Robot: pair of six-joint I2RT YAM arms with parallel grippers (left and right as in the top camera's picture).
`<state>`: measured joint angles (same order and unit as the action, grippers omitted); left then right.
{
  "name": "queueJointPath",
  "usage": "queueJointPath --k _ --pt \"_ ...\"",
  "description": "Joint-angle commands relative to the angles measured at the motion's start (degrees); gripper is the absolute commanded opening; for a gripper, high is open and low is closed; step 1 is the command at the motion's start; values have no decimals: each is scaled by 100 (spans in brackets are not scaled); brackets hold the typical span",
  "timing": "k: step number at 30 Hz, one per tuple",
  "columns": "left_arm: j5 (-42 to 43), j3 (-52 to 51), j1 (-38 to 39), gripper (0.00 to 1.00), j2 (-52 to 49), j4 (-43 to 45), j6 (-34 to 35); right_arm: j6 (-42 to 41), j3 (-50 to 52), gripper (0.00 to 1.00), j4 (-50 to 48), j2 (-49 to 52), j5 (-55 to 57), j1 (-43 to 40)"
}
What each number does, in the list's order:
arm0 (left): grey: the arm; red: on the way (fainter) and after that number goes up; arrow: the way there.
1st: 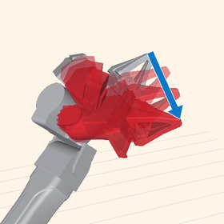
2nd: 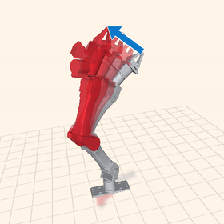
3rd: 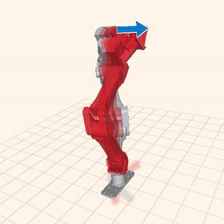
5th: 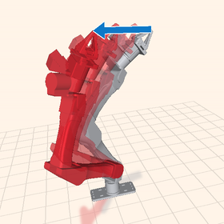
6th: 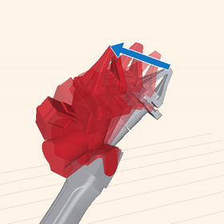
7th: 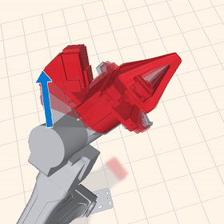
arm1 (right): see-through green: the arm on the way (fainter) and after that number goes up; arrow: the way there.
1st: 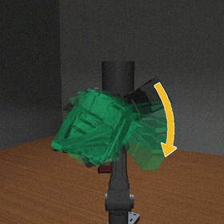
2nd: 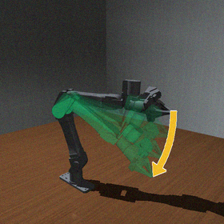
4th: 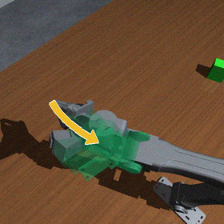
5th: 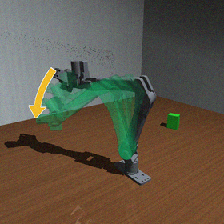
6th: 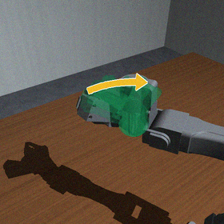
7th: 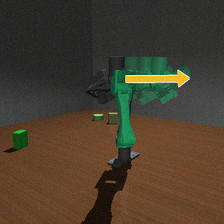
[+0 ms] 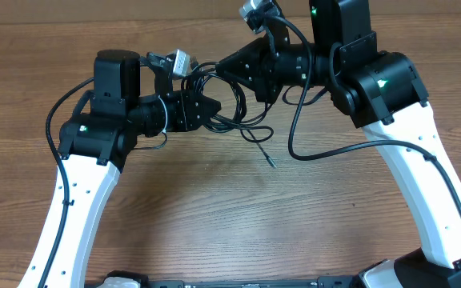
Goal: Untangle cables
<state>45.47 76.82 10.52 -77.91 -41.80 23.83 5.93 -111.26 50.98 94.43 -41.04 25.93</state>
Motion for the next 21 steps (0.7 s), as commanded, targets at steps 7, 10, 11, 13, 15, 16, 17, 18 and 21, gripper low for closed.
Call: queueJointPath --k 7,10,11,13,15,16,17,18,21 --pt "369 11 48 4 -7 -83 -50 11 -168 4 400 -205 1770 20" --pt "417 11 48 4 -7 -85 -50 13 -168 4 616 -205 2092 20" --pt "417 11 50 4 -7 -85 -50 13 -168 4 640 -205 2087 20" --pt "420 11 48 4 -7 -90 -50 13 -168 38 662 -205 2087 20" --pt "417 11 50 4 -7 -138 -50 13 -168 63 660 -205 2087 20" --pt "413 11 50 4 -7 -179 -50 13 -168 68 660 -205 2083 20" --pt "402 11 48 4 -7 -219 -70 13 -168 72 660 -205 2070 20" --pt "376 11 48 5 -7 -251 -72 13 -168 74 662 -205 2015 20" --pt "122 11 48 5 -7 -352 -72 59 -168 75 675 -205 1722 20"
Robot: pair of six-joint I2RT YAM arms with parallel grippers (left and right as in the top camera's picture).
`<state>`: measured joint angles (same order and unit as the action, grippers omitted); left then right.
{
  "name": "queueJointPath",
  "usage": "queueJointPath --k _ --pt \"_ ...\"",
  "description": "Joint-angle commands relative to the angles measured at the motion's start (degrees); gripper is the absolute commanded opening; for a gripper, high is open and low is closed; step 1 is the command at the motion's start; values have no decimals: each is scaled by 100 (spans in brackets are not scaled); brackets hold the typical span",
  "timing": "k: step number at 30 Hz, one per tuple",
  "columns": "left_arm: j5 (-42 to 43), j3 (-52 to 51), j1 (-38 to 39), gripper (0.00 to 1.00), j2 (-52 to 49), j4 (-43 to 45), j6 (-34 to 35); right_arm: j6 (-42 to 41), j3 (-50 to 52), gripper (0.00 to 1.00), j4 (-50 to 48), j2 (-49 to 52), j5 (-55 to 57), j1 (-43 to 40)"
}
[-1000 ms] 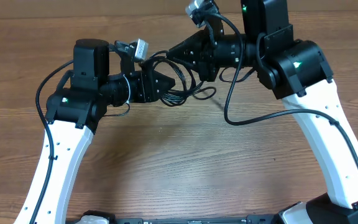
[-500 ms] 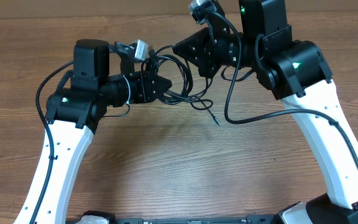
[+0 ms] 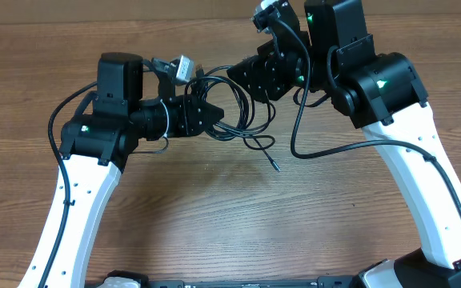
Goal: Untangle cables
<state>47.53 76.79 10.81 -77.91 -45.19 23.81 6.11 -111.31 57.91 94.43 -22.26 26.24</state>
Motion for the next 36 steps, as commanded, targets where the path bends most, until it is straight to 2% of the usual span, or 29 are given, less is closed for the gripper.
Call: queueJointPath --k 1,7,13,16,20,25,26,27,28,29,33,36 --pt "-142 13 20 5 -7 -35 -68 118 -164 75 -4 -205 -282 -11" --pt "-308 13 20 6 -7 -39 -35 973 -164 77 385 -205 -901 -11" --pt "-295 24 9 5 -7 129 750 1878 -157 75 981 -184 -960 -11" --pt "-195 26 15 4 -7 210 1145 1954 -155 72 1005 -173 -962 -11" --pt "269 26 17 4 -7 350 1266 1952 -153 77 907 -144 -962 -11" --pt "669 46 15 4 -7 391 1373 1952 -153 79 789 -48 -960 -11" --pt "761 57 15 4 -7 389 1370 1952 -153 73 774 -35 -960 -11" --pt "811 68 15 4 -7 391 1370 1950 -153 49 741 -9 -957 -11" --pt "852 74 15 4 0 391 1373 1950 -153 14 706 2 -957 -11" --pt "852 76 15 4 4 389 1373 1950 -153 4 678 17 -960 -11" --pt "931 79 17 4 4 387 1368 1915 -153 4 507 22 -822 -13" --pt "962 79 15 5 4 385 1349 1567 -153 4 273 22 -407 -44"
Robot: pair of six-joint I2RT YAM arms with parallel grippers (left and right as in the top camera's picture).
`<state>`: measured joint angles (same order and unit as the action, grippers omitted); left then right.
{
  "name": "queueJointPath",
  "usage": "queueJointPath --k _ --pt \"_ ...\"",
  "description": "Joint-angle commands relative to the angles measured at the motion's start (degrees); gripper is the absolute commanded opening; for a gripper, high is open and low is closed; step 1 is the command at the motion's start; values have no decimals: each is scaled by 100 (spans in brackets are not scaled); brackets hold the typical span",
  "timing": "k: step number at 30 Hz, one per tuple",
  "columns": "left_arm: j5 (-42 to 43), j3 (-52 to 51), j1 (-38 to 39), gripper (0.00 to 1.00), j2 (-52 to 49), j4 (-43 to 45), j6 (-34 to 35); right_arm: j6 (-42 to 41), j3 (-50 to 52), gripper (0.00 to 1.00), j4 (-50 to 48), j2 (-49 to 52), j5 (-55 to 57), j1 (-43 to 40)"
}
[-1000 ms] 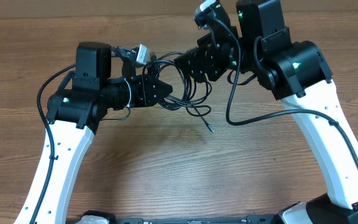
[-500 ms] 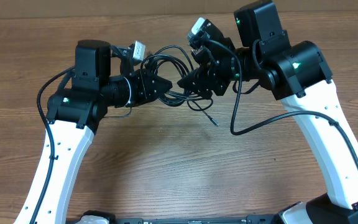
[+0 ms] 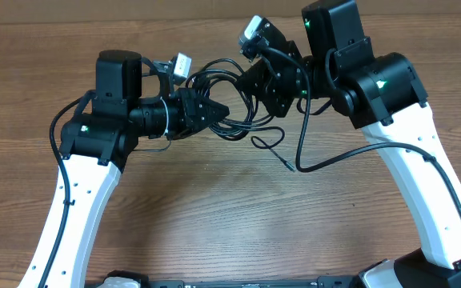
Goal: Untangle cables
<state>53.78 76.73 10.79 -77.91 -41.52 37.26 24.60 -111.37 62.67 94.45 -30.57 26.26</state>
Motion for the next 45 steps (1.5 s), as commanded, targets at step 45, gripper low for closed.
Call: queueJointPath --k 45 --pt "1613 90 9 18 1204 111 -898 -2295 -9 4 221 20 2385 -2107"
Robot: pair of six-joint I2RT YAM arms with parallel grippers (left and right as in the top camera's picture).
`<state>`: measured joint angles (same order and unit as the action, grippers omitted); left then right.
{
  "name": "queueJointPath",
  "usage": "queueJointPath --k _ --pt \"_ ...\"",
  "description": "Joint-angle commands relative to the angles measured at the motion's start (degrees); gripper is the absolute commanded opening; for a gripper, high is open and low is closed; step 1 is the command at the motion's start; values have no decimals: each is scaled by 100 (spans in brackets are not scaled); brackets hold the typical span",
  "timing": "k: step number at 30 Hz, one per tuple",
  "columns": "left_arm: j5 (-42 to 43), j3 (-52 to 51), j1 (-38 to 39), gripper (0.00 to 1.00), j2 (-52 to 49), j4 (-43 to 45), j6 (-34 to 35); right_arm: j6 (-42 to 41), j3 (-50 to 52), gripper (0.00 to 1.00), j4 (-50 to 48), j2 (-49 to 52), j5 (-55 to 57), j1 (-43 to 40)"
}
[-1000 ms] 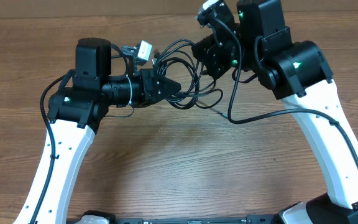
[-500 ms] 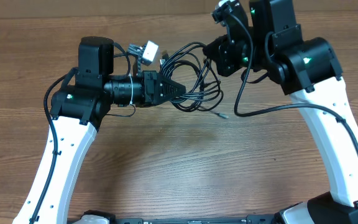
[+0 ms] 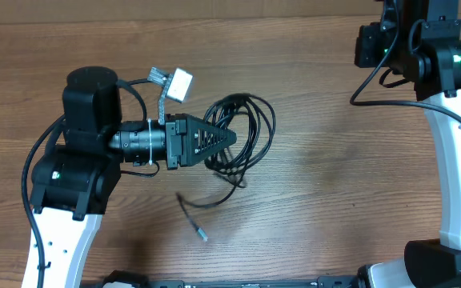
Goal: Untangle cables
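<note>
A single black cable (image 3: 256, 128) lies in loose coils at the table's middle. One free plug end (image 3: 204, 236) trails toward the front. My left gripper (image 3: 232, 138) points right into the coils. Its fingers (image 3: 206, 138) come together to a point, shut on a strand of the cable. My right arm (image 3: 446, 64) is drawn back to the far right corner. Its gripper is past the frame's top edge and out of view.
The wooden table (image 3: 318, 208) carries nothing else. The left wrist camera (image 3: 176, 82) sticks out above the left gripper. The right arm's own black lead (image 3: 366, 88) hangs off its wrist at the top right.
My right arm has left the cable and moved to the far right corner. My left gripper sits lower and holds the coils, which have dropped toward the middle. The free plug end now lies nearer the front left.
At first both grippers met at the tangle near the table's back, the left one from the left, the right one from the right. Over the following moments they stayed at the coils, shifting slightly, and the loops spread. Now only the left gripper is at the cable.
</note>
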<state>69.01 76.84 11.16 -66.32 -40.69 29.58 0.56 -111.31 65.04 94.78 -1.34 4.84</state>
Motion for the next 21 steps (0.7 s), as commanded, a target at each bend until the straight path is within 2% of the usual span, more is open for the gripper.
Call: queueJointPath --k 1,2,3,5,6,7,12,17,21 --pt "90 79 -28 18 46 28 -129 313 -15 4 -15 -13 -916 35" --pt "90 79 -28 18 44 26 -131 564 -15 6 -11 -13 -1329 35" --pt "90 79 -28 18 44 26 -131 817 -15 17 2 -13 -1775 35" --pt "85 79 -28 18 44 28 -133 1241 -15 48 57 -13 -2568 35" --pt "66 79 -31 18 44 28 -133 1530 -15 59 127 -13 -3045 35" --pt "-2 79 -31 18 44 24 -133 1825 -15 63 212 -13 -3475 35" --pt "-247 79 -31 19 44 26 -133 2809 -15 63 767 -13 -4540 44" --pt "-402 79 -31 19 44 52 -129 3532 -15 63 1344 -13 -4776 177" --pt "-516 79 -31 19 44 57 -61 3748 -13 58 1443 -13 -4791 348"
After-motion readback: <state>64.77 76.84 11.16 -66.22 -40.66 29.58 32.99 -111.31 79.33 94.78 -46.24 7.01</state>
